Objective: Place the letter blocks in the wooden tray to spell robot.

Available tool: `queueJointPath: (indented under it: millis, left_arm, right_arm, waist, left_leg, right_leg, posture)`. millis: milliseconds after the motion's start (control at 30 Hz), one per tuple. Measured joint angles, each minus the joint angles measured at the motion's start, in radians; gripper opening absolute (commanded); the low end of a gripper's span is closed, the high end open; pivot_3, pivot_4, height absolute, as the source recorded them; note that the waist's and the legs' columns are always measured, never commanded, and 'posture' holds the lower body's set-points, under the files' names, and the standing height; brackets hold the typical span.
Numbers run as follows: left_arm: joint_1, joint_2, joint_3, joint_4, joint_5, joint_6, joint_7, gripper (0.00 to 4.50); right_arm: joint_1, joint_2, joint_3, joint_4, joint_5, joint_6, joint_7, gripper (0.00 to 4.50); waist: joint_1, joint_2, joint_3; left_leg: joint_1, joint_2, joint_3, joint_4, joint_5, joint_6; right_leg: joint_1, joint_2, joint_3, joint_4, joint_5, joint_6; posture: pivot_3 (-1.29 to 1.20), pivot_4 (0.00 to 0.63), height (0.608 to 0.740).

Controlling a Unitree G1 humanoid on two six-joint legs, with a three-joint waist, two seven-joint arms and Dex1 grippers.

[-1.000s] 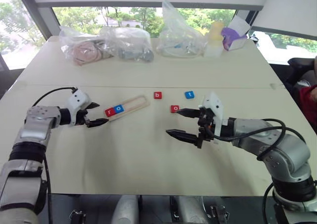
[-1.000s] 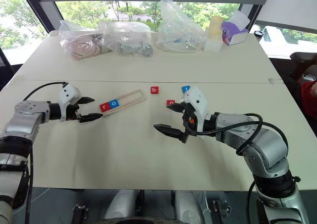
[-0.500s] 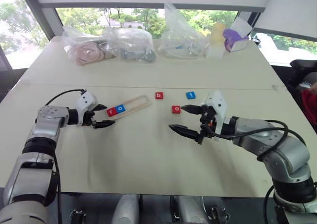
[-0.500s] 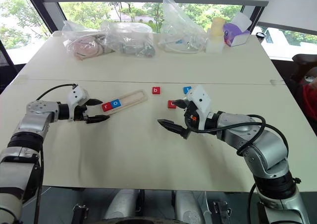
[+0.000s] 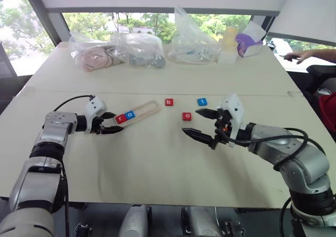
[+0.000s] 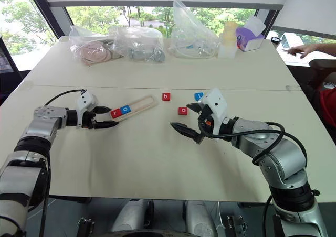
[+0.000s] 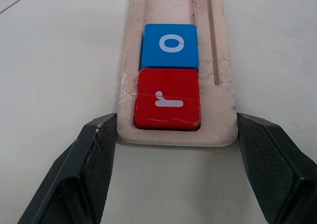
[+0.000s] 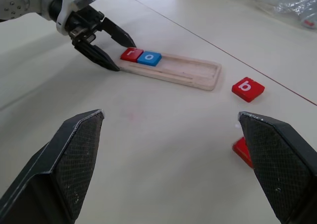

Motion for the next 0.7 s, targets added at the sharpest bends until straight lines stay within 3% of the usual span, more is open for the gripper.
queueJointPath:
  millis: [233, 600, 667, 700]
  left_arm:
    - [0.039, 0.029, -0.073, -0.118, 0.023, -0.18, -0.19, 3.12]
    - [-0.064, -0.021, -0.097, 0.055, 0.071, -0.317, -0.194, 3.12]
    - [-0.078, -0.023, -0.098, 0.082, 0.073, -0.318, -0.204, 4.18]
    - [-0.084, -0.023, -0.098, 0.09, 0.074, -0.316, -0.208, 4.46]
  right_arm:
    - [0.056, -0.014, -0.047, 0.062, -0.048, -0.039, -0.003, 4.5]
    - [0.117, -0.009, -0.056, 0.063, -0.062, -0.064, -0.021, 4.5]
    - [0.125, -0.009, -0.06, 0.056, -0.062, -0.064, -0.026, 4.5]
    - [0.126, -0.009, -0.061, 0.054, -0.062, -0.064, -0.03, 4.5]
  waist:
    - [-0.003, 0.0, 0.0]
    - [-0.001, 0.0, 0.0]
    - [-0.002, 0.0, 0.0]
    - [-0.002, 0.0, 0.0]
  left_leg:
    - [-0.013, 0.0, 0.0, 0.0, 0.0, 0.0]
    - [-0.012, 0.0, 0.0, 0.001, 0.0, 0.0]
    - [-0.012, 0.0, 0.0, 0.001, 0.0, 0.0]
    - [-0.012, 0.0, 0.0, 0.001, 0.0, 0.0]
  right_leg:
    - [-0.014, 0.0, 0.0, 0.001, 0.0, 0.0]
    - [-0.012, 0.001, 0.0, 0.001, 0.0, 0.001]
    - [-0.012, 0.001, 0.0, 0.001, 0.0, 0.001]
    - [-0.012, 0.002, 0.0, 0.001, 0.0, 0.001]
  posture:
    - [0.0, 0.15, 0.735]
    - [0.0, 0.15, 0.735]
    - [0.0, 0.15, 0.735]
    - [0.0, 0.15, 0.735]
